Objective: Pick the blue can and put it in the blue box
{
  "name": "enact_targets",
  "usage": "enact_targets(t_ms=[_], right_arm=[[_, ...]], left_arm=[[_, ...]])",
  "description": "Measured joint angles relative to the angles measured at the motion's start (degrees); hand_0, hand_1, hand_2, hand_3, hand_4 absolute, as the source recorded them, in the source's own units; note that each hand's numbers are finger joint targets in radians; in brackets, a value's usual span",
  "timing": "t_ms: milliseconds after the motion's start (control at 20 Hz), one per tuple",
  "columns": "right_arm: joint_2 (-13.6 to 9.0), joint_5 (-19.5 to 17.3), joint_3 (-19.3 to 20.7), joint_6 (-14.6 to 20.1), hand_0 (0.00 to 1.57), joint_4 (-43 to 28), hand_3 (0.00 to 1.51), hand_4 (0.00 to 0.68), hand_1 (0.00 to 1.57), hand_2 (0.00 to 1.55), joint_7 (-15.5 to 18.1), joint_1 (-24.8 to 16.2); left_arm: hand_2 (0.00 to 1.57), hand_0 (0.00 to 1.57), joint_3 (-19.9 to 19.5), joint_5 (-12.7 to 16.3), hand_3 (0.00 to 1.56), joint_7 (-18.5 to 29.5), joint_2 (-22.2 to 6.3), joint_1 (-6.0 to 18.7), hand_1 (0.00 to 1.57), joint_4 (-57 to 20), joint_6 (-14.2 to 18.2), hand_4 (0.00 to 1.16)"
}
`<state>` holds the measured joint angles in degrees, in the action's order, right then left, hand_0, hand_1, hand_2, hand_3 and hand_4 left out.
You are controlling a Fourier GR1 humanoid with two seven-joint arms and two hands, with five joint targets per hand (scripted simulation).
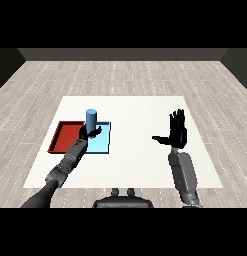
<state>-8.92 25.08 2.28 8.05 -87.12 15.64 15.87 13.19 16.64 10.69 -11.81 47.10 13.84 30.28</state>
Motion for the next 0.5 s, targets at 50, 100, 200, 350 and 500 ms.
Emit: enact_targets(t_ms=[50,100,200,350,500], right_arm=[[0.0,0.0,0.1,-0.2,0.0,0.8,0.0,0.0,0.0,0.0,0.1,0.2],[-0.2,0.0,0.2,-0.5,0.0,0.7,0.0,0.0,0.0,0.0,0.1,-0.1],[0.0,0.2,0.2,-0.6,0.0,1.2,0.0,0.0,0.0,0.0,0.0,0.2],[0.2,-0.1,0.3,-0.7,0.0,2.1,0.0,0.0,0.0,0.0,0.5,1.0],[0.2,-0.3,0.1,-2.0,0.0,2.3,0.0,0.0,0.0,0.0,1.9,-0.4]], left_arm=[[1.14,1.23,0.3,-0.5,1.11,-0.6,0.3,0.0,1.23,-1.9,0.2,0.93],[0.84,0.9,0.3,-0.8,0.95,-1.5,0.5,-0.1,0.9,-3.6,0.3,0.9],[1.05,1.15,0.5,-1.2,0.64,-2.9,1.5,-0.7,1.15,-6.6,0.0,0.91],[1.08,1.16,0.8,-2.2,0.55,-2.5,1.7,-0.9,1.16,-8.9,-1.7,0.77],[0.41,0.36,0.4,-2.3,0.0,-3.7,1.9,-0.3,0.36,-10.3,-3.5,0.63]])
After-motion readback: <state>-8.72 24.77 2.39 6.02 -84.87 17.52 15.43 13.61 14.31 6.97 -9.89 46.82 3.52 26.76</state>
